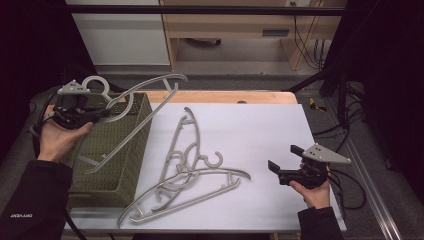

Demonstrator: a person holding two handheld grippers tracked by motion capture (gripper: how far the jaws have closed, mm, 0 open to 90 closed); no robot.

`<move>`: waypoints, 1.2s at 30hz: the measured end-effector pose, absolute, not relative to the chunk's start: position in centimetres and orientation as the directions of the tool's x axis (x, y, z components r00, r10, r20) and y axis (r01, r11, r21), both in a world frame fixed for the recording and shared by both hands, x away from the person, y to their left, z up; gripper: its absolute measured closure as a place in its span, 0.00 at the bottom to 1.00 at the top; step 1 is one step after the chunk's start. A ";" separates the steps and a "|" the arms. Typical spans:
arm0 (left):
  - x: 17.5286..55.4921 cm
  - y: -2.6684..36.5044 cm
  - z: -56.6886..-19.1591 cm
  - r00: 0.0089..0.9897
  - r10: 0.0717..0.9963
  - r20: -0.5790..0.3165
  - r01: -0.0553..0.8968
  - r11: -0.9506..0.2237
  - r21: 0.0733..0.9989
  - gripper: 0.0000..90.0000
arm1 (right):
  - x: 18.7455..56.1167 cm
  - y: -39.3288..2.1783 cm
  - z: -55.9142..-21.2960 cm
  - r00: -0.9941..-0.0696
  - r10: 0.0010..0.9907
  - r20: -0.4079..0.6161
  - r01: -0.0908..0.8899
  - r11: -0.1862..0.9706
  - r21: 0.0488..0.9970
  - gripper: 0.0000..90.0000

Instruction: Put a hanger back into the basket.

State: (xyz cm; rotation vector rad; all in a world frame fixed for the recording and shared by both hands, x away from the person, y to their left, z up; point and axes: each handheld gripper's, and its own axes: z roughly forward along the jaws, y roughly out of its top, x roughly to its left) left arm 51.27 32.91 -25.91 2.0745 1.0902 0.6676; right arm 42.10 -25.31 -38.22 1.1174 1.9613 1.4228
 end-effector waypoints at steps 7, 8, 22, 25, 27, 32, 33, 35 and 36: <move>51.7 35.1 -26.1 0.507 0.845 0.172 0.487 -0.445 0.751 0.92 | 42.2 -25.2 -38.3 -0.560 0.824 0.087 0.342 0.134 0.930 0.04; 51.7 35.5 -26.1 0.506 0.844 0.175 0.486 -0.448 0.751 0.91 | 42.2 -25.2 -38.3 -0.560 0.824 0.086 0.343 0.136 0.930 0.04; 51.2 40.1 -27.9 0.499 0.847 0.181 0.499 -0.452 0.740 0.91 | 42.3 -24.9 -38.5 -0.561 0.824 0.082 0.351 0.146 0.925 0.04; 51.1 40.7 -28.2 0.493 0.850 0.184 0.501 -0.450 0.739 0.91 | 42.3 -24.9 -38.6 -0.561 0.824 0.082 0.353 0.148 0.924 0.04; 51.1 41.1 -28.3 0.487 0.852 0.195 0.500 -0.454 0.737 0.91 | 42.4 -24.9 -38.6 -0.562 0.823 0.081 0.352 0.149 0.924 0.04; 51.4 42.1 -28.8 0.464 0.862 0.205 0.513 -0.450 0.730 0.91 | 42.4 -24.8 -38.6 -0.560 0.824 0.080 0.351 0.149 0.924 0.04; 51.5 42.2 -28.9 0.460 0.863 0.209 0.514 -0.451 0.729 0.91 | 42.4 -24.8 -38.6 -0.560 0.824 0.080 0.352 0.150 0.924 0.04; 51.7 42.5 -29.2 0.457 0.865 0.209 0.519 -0.450 0.727 0.91 | 42.4 -24.8 -38.6 -0.560 0.825 0.081 0.354 0.149 0.923 0.04; 51.8 42.5 -29.4 0.456 0.865 0.210 0.521 -0.450 0.725 0.91 | 42.4 -24.8 -38.6 -0.560 0.825 0.081 0.354 0.149 0.923 0.04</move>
